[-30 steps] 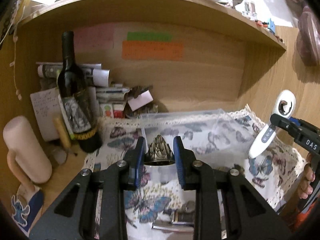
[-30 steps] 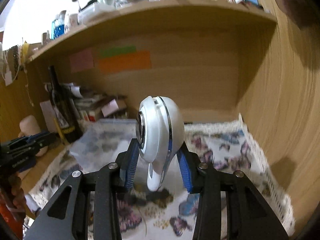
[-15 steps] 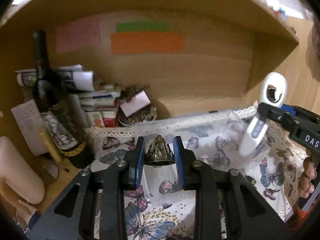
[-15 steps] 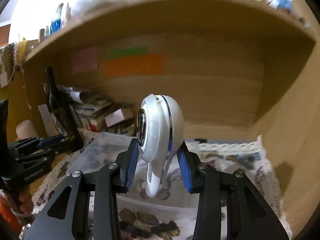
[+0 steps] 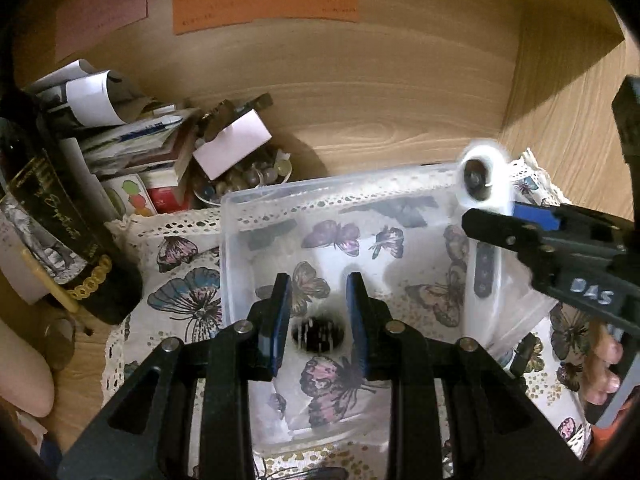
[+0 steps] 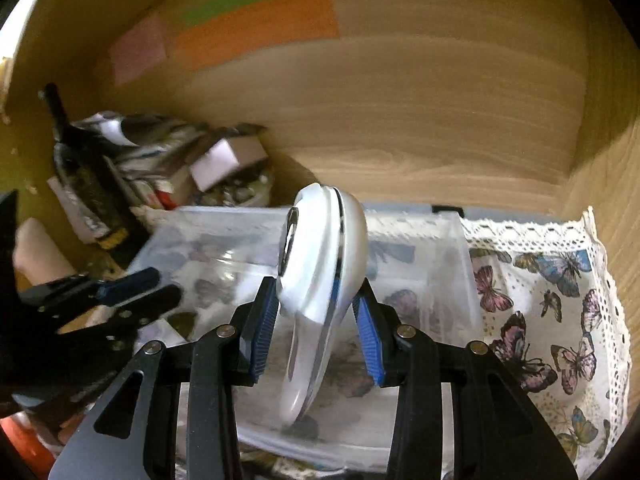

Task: Organize rigid objects
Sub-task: 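Carry both items over the clear box and open both tools to drop them in, then grasp the silver metal tube with the left tool while the right tool grasps the white plug adapter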

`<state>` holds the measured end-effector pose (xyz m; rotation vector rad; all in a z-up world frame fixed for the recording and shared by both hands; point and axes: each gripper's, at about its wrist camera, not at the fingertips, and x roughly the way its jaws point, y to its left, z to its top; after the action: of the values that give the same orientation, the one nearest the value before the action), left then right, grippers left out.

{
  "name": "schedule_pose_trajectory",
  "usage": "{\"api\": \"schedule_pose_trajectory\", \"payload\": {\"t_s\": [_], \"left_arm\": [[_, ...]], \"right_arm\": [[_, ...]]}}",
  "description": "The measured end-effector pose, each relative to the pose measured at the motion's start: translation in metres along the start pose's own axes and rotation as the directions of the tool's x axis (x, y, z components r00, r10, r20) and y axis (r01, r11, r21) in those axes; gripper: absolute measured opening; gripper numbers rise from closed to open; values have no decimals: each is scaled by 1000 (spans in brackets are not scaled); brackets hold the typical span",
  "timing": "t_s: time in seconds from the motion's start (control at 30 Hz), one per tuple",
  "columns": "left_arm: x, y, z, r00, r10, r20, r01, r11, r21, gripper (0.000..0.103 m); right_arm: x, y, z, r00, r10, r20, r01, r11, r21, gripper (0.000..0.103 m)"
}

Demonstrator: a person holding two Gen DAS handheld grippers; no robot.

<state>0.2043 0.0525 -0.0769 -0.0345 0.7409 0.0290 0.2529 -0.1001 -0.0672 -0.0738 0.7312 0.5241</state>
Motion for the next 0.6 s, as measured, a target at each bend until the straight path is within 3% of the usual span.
{"api": "schedule_pose_trajectory", "payload": {"t_s": [0.1,0.27,0.47,0.6], "left_arm": [[2,2,0,1000,2,-4,-2,1000,-2,28],[-3,5,1,1000,5,0,-5,1000,-15,32],[-34,7,2,997,27,78,-25,999,-27,58],[-58,6,-3,992,47,119,-43,999,-34,85]], "right_arm": [[2,1,1,999,-51,7,51,999,-13,35],[-4,2,5,994,-104,23,105,994,-34,56],[-32,7,8,991,-105,79,110,992,-56,67],[-61,11,5,984,-120,134,131,988,-80,74]]}}
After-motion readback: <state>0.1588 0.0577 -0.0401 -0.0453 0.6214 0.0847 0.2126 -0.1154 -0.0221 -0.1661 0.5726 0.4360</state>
